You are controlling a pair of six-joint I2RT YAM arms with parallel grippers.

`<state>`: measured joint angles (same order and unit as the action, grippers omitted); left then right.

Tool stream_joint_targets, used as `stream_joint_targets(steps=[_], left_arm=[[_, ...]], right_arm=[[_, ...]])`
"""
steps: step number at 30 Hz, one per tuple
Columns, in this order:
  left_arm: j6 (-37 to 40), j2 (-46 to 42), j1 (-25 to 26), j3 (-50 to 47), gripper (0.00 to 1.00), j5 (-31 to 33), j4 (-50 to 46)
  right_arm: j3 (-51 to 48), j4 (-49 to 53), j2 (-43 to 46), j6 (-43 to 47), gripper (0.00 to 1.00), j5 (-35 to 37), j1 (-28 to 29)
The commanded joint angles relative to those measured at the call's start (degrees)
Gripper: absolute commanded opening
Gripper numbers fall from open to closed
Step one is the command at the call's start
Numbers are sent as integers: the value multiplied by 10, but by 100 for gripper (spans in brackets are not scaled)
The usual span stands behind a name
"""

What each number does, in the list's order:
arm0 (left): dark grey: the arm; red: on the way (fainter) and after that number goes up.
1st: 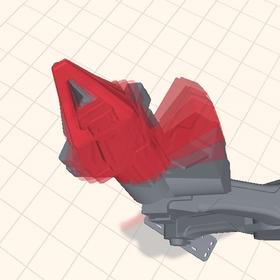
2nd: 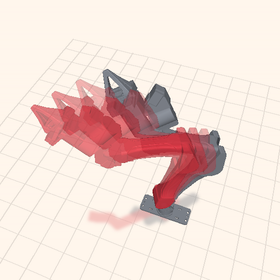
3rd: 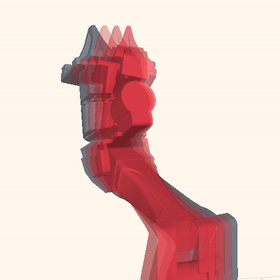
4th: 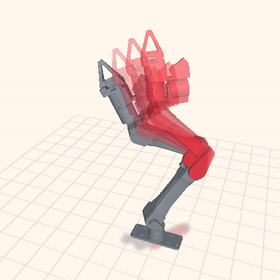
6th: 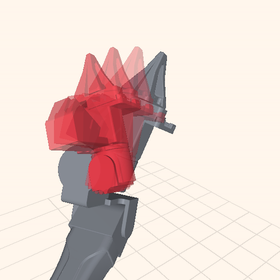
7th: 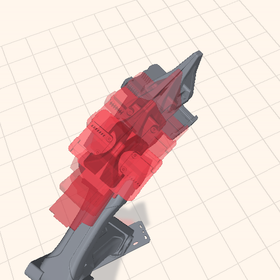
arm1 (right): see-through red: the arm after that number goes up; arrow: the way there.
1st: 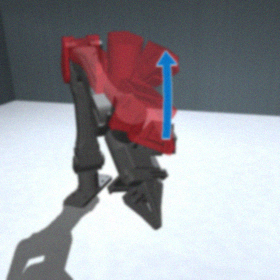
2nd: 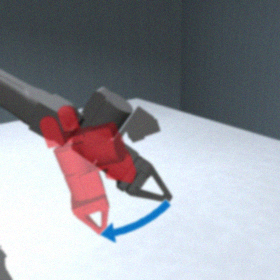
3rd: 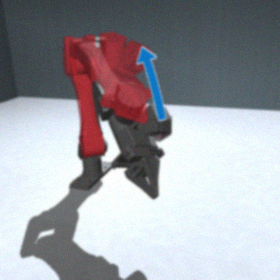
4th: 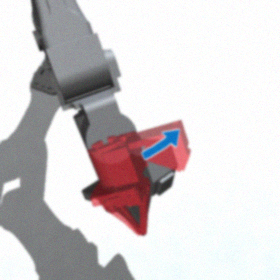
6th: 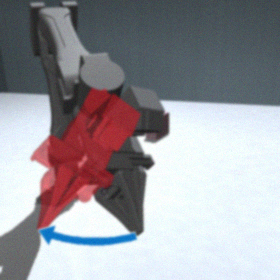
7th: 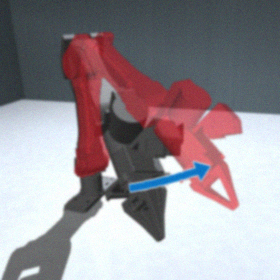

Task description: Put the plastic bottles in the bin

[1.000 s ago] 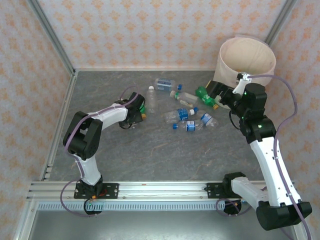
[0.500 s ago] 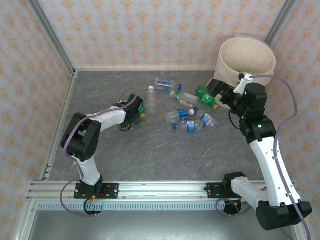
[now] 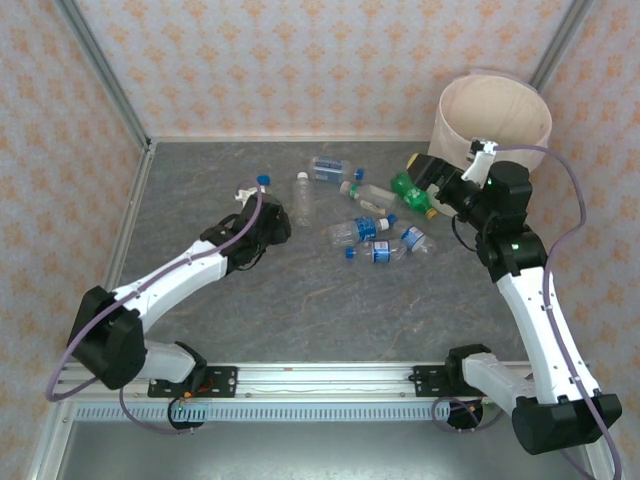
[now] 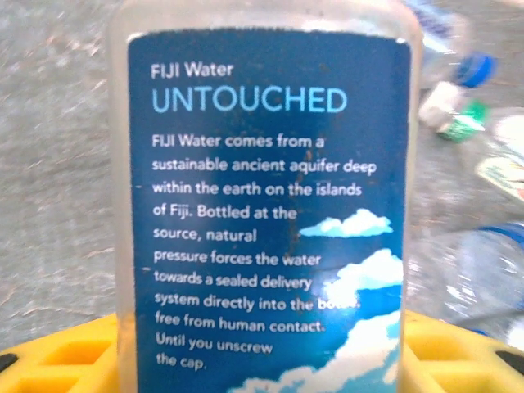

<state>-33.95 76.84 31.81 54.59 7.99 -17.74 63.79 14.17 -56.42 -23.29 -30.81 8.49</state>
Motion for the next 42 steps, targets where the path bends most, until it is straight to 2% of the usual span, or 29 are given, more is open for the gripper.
stream_joint_targets(steps=[1, 6, 12, 23, 31, 38, 42], left_arm=[[54, -37, 30, -21, 57, 37, 57], [89, -57, 78, -17, 55, 37, 90], [134, -55, 148, 1, 56, 68, 108], [208, 6, 268, 81, 56, 161, 99], [205, 27, 297, 104, 56, 168, 100], [205, 32, 297, 115, 56, 165, 105], [207, 39, 298, 127, 56, 155, 98]], right_arm=[[-2, -34, -5, -17, 90, -57, 2], [4, -37, -22, -22, 84, -112, 3], [26, -21, -52, -24, 76, -161, 12], [122, 48, -150, 20, 47, -169, 110], [133, 74, -172, 35, 52, -152, 134], [110, 91, -160, 46, 52, -137, 135], [94, 87, -149, 44, 47, -141, 135]])
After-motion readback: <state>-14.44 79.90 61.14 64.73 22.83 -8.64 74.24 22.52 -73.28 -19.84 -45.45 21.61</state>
